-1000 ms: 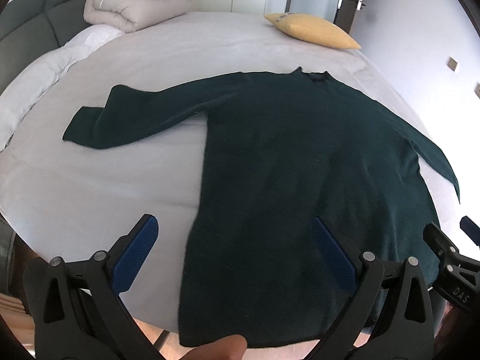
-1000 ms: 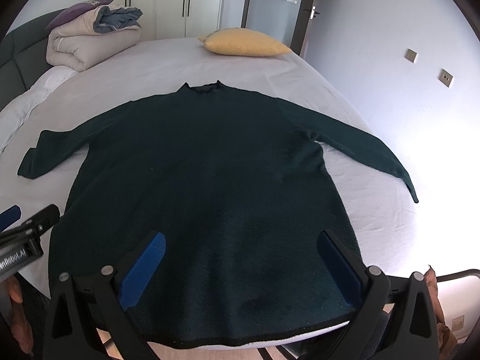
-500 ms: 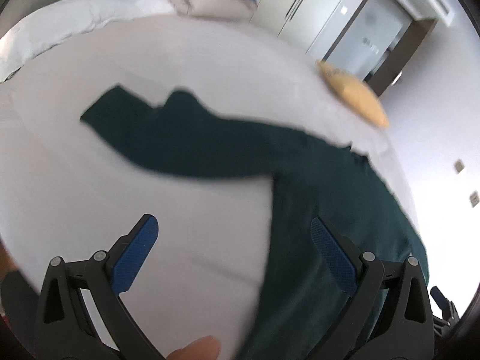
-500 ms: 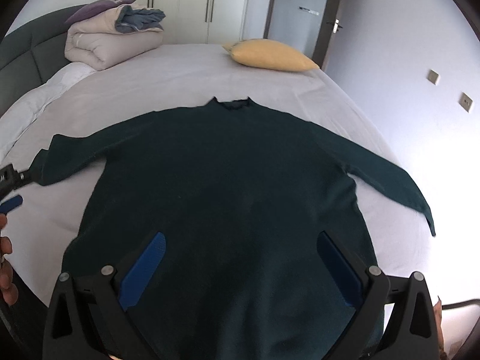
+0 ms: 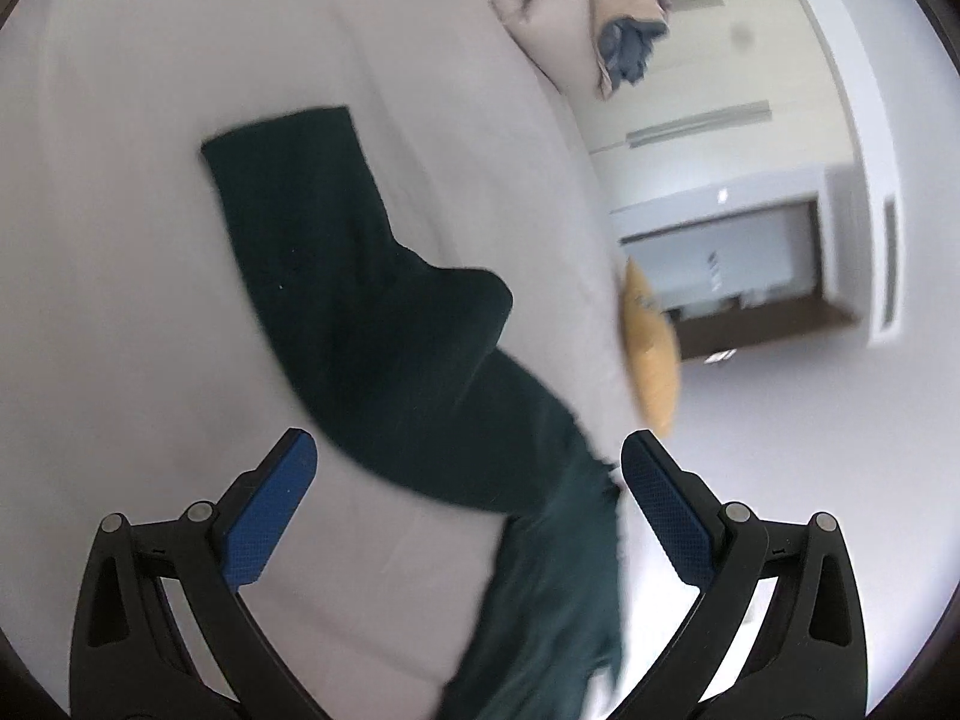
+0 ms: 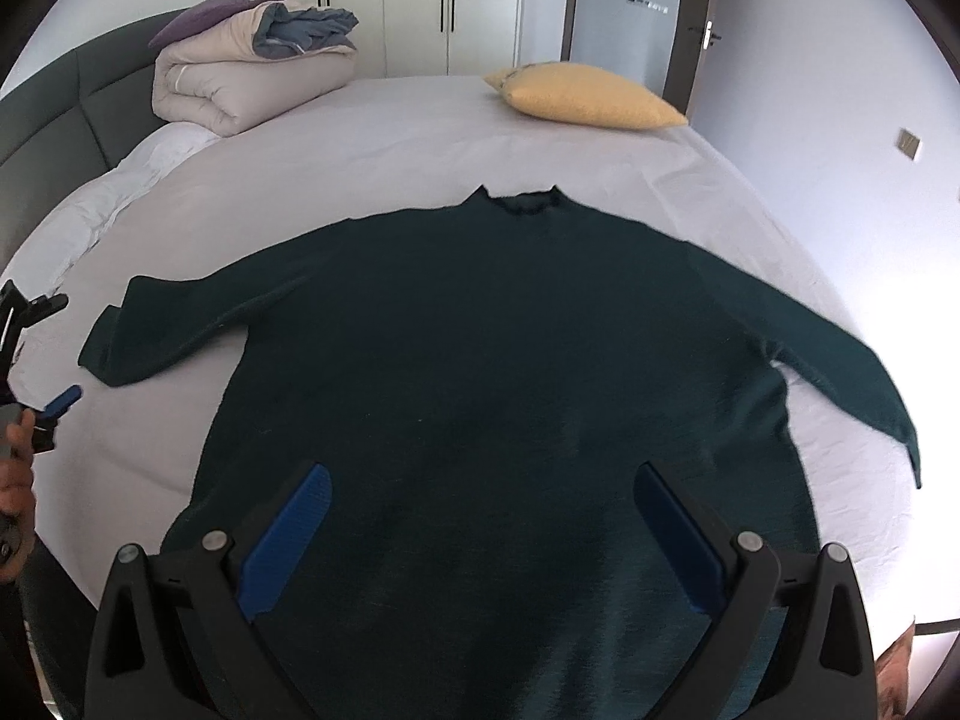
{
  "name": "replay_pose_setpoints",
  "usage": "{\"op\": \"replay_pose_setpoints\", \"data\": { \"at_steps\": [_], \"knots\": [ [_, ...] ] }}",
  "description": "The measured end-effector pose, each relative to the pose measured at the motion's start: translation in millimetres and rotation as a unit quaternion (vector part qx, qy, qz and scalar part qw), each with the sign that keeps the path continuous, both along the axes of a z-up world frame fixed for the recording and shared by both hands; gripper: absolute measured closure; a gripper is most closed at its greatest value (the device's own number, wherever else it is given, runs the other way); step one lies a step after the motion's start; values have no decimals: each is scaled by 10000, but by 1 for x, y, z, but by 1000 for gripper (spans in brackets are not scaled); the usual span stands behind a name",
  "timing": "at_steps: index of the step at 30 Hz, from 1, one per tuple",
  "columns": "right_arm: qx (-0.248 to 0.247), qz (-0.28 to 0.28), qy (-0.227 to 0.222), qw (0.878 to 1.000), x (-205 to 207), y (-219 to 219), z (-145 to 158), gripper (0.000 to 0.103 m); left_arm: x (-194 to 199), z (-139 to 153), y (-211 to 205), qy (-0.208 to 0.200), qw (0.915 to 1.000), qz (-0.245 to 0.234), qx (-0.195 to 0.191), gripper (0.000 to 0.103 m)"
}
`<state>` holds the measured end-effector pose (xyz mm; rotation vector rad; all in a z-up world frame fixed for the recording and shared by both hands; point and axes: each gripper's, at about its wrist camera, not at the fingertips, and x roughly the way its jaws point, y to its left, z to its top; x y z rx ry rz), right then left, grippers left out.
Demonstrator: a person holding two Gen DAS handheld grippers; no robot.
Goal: Fold small clothes
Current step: 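Grasp the sweater sleeve nearest the left tool and lift it, then fold the held sleeve and side across the sweater body with the left tool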
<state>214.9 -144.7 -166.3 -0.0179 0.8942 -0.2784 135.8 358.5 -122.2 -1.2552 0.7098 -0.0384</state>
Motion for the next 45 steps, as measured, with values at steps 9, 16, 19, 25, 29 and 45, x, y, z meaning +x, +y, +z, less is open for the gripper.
{"op": "replay_pose_setpoints", "data": {
  "at_steps": [9, 16, 19, 25, 29, 45],
  "knots": [
    [90, 54, 115, 9999, 10, -1, -9, 0, 15, -60, 30, -170, 9877, 799, -1332, 1],
    [281, 85, 166, 9994, 17, -1, -16, 0, 28, -75, 53, -229, 9762, 1123, -1841, 9],
    [259, 137, 156, 9994, 17, 0, -16, 0, 42, -81, 62, -338, 9726, 1212, -1956, 31],
    [424, 83, 55, 9991, 14, -8, -15, 0, 47, -94, 79, -121, 9750, 1217, -1853, 84],
    [504, -4, -4, 9987, 9, -16, -15, 0, 55, -65, 79, -172, 9872, 1058, -1179, 95],
    [1487, -835, -536, 9839, -14, -131, -4, 0, 159, 74, -299, -1457, 8444, -3158, 4074, 96]
  ]
}}
